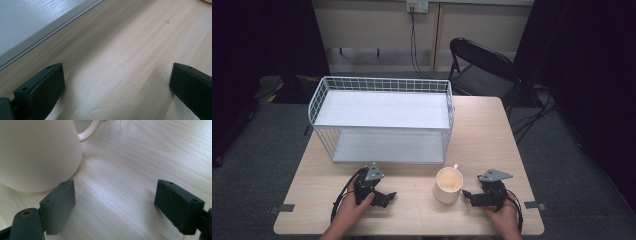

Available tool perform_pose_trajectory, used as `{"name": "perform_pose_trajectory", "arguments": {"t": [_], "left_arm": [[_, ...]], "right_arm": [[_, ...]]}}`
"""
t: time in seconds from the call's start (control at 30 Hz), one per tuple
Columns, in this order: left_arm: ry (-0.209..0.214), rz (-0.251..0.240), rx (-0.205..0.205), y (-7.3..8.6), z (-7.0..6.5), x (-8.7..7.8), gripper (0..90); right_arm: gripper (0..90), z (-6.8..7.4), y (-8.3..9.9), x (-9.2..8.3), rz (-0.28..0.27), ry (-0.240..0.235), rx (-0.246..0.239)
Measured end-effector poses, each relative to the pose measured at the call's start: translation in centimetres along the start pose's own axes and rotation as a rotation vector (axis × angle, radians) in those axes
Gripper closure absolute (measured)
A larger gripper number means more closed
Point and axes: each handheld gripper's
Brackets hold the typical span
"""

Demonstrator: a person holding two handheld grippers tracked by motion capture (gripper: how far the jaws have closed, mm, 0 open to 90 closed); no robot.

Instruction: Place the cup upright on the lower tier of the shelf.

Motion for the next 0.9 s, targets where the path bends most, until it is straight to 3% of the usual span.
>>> {"name": "perform_pose_trajectory", "arguments": {"t": [0.5,0.63,0.9], "left_arm": [[0.003,0.0,0.003,0.0,0.1,0.0,0.0],[0.004,0.0,0.004,0.0,0.1,0.0,0.0],[0.004,-0.001,0.004,0.0,0.1,0.0,0.0]], "right_arm": [[16.4,0.3,0.1,-0.3,0.014,0.029,0.027],[20.9,0.4,-0.2,-0.7,0.043,0.002,0.026],[20.8,0.4,-1.8,-2.6,-0.006,-0.025,0.059]]}}
Point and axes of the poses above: each handheld gripper's, and its own axes: x roughly forward along the jaws, y roughly out of its underside, z roughly to its left, and after that the axes turned 3 degrees about x, right-handed
